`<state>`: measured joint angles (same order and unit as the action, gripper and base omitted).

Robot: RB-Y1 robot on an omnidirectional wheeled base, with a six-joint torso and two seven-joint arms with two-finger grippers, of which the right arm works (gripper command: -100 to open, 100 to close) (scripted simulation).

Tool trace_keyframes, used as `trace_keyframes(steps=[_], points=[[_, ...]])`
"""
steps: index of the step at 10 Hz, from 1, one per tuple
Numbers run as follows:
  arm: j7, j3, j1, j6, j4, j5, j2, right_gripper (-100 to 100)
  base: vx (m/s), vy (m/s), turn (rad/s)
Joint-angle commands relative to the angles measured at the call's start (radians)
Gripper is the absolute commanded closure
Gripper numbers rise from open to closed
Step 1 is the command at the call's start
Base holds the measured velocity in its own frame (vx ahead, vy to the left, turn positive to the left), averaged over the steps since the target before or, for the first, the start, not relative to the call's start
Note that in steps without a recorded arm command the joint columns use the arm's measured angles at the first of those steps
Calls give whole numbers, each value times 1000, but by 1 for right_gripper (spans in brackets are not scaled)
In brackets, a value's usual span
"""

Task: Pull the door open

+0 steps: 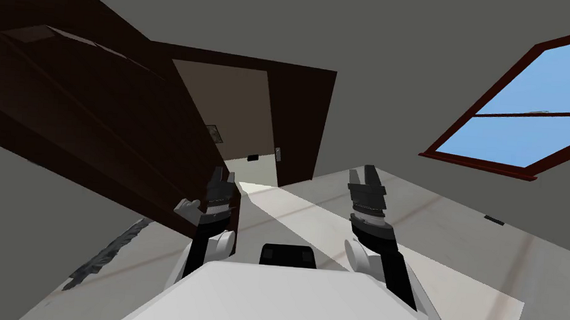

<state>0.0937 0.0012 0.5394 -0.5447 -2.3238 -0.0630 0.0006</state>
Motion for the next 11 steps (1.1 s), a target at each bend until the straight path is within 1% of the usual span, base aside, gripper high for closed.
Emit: trace_keyframes(steps=[1, 2, 4, 5, 6, 8, 10, 11], points=[[-12, 18, -24, 2, 34, 4, -13, -100, 4, -53, -67], [-15, 23, -30, 2, 43, 5, -16, -100, 96, 32, -64], [-28, 43, -56, 4, 81, 9, -28, -100, 138, 64, -62], [-37, 57, -74, 6, 107, 12, -35, -100, 156, 52, -69], [-41, 63, -83, 6, 120, 13, -39, -100, 137, 41, -49], [-61, 95, -123, 9, 178, 20, -54, -100, 130, 33, -83], [-72, 111, -146, 11, 210, 24, -62, -100, 112, 21, -50], [-84, 130, -169, 13, 245, 27, -70, -100, 104, 33, -114]])
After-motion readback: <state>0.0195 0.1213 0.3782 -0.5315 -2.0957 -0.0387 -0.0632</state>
